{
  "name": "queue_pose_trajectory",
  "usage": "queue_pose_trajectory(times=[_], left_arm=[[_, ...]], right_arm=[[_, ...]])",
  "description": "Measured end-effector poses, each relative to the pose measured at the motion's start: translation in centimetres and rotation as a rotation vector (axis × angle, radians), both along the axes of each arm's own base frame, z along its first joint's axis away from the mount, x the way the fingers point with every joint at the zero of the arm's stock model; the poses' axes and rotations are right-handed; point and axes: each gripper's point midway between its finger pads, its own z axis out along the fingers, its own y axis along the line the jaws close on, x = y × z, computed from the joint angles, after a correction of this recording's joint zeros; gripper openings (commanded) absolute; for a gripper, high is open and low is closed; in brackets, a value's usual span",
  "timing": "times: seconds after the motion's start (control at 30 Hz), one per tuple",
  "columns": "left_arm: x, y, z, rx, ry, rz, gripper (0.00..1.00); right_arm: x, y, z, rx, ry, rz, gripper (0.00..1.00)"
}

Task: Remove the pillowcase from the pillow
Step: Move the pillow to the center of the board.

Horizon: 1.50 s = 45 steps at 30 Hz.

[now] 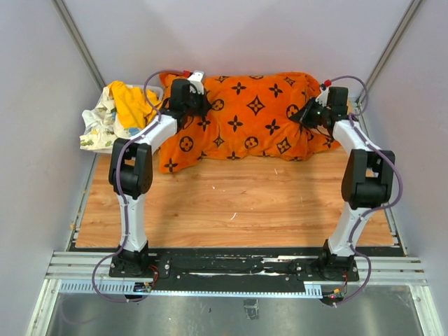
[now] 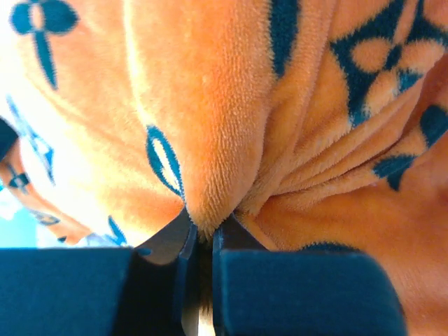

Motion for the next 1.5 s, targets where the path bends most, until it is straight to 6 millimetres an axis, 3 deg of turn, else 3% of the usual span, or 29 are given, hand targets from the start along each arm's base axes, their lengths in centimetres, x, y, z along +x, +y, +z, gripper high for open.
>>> queue_pose_trajectory(times=[0.1,0.2,0.43,0.57,0.6,0.63,0.7,0.73,0.9,1.03,1.17,1.27,1.37,1.5], left_arm=[[-0.4,0.3,0.5,-0.018,0.007,-0.001,0.00],[-1.8,0.7,2.3,-0.038,-0.010,0.006,0.00],[-5.7,0.3,10.8,-0.096,-0.123,-0.024,0.00],[-8.1,0.3,15.4,-0.119,-0.195,-0.048,0.00],[-8.6,0.5,16.4,-0.124,-0.213,-0.051,0.00],[-9.2,0.6,17.3,-0.129,-0.230,-0.053,0.12],[-10.3,1.0,18.6,-0.133,-0.258,-0.047,0.83],[-10.9,1.4,19.0,-0.132,-0.271,-0.039,0.97],[-11.9,3.0,21.0,-0.137,-0.335,0.032,0.99],[-11.5,4.0,20.5,-0.107,-0.326,0.087,0.99],[-11.5,4.6,18.7,-0.072,-0.283,0.111,0.99],[-11.8,5.5,15.1,-0.036,-0.215,0.154,0.99],[-12.7,6.6,9.9,0.014,-0.113,0.194,0.99],[-13.7,7.4,5.4,0.065,-0.005,0.217,0.99]], right_arm=[[-2.7,-0.3,2.7,-0.001,-0.037,-0.010,0.01],[-5.4,-0.4,5.0,-0.009,-0.070,-0.010,0.01],[-11.5,-0.7,10.7,-0.044,-0.184,-0.012,0.02],[-14.0,-0.8,14.5,-0.060,-0.275,-0.018,0.15],[-14.4,-0.7,15.2,-0.061,-0.293,-0.019,0.30],[-14.9,-0.7,16.0,-0.065,-0.316,-0.019,0.53],[-15.5,-1.0,17.2,-0.078,-0.351,-0.033,0.92],[-15.8,-1.1,17.8,-0.088,-0.371,-0.042,1.00],[-17.3,-2.6,18.6,-0.138,-0.440,-0.130,0.98],[-17.8,-4.3,16.6,-0.183,-0.416,-0.231,0.98],[-16.8,-5.6,12.3,-0.191,-0.302,-0.299,0.99],[-15.5,-5.8,8.6,-0.157,-0.203,-0.298,1.00],[-14.4,-5.0,5.4,-0.101,-0.111,-0.251,0.99],[-13.7,-3.5,2.7,-0.033,-0.022,-0.178,0.98]])
